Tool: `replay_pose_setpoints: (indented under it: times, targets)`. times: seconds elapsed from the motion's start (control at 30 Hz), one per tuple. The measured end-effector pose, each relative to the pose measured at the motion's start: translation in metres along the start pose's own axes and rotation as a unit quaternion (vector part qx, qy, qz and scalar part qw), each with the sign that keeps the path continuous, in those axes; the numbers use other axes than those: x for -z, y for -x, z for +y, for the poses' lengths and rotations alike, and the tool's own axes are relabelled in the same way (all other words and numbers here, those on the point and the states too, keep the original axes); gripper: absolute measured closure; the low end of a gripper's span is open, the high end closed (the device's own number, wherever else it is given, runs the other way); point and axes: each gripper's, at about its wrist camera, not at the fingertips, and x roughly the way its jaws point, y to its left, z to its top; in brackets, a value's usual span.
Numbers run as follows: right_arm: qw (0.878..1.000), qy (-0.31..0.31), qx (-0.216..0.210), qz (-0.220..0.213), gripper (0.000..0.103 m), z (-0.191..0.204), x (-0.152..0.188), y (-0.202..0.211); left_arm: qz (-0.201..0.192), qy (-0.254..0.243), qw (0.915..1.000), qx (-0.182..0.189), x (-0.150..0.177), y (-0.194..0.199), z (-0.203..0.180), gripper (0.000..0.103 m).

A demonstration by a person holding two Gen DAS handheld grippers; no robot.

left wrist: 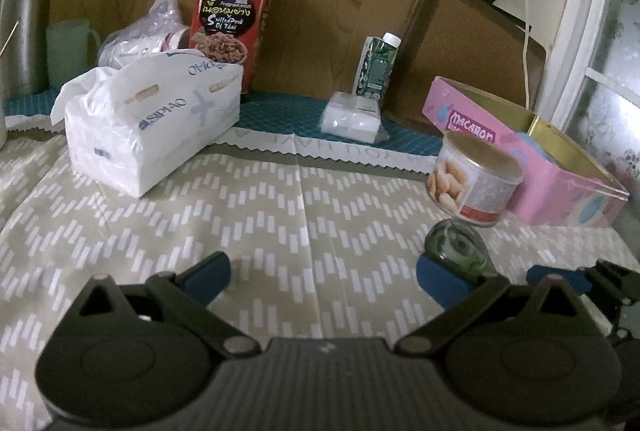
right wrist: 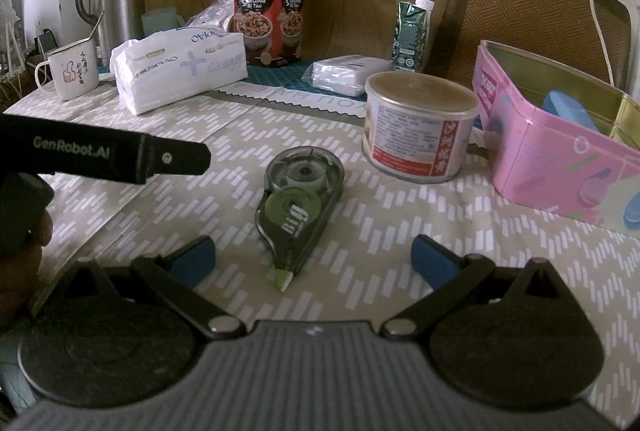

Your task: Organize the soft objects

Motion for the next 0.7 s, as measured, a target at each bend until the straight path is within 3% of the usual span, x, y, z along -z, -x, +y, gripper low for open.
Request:
replay_pose_setpoints:
  times: [0.17, 0.7]
  targets:
    - [1.0, -0.004, 0.006, 0.0, 0.0, 0.0, 0.001, 0.001, 0.004, -0.01, 0.9998, -0.016, 0.0, -0.002, -0.006, 0.0]
    - [0.999, -0.018, 0.05, 0.003, 0.0, 0.014, 0.0, 0.003, 0.001, -0.005, 1.0, -0.003, 0.0, -0.001, -0.005, 0.0]
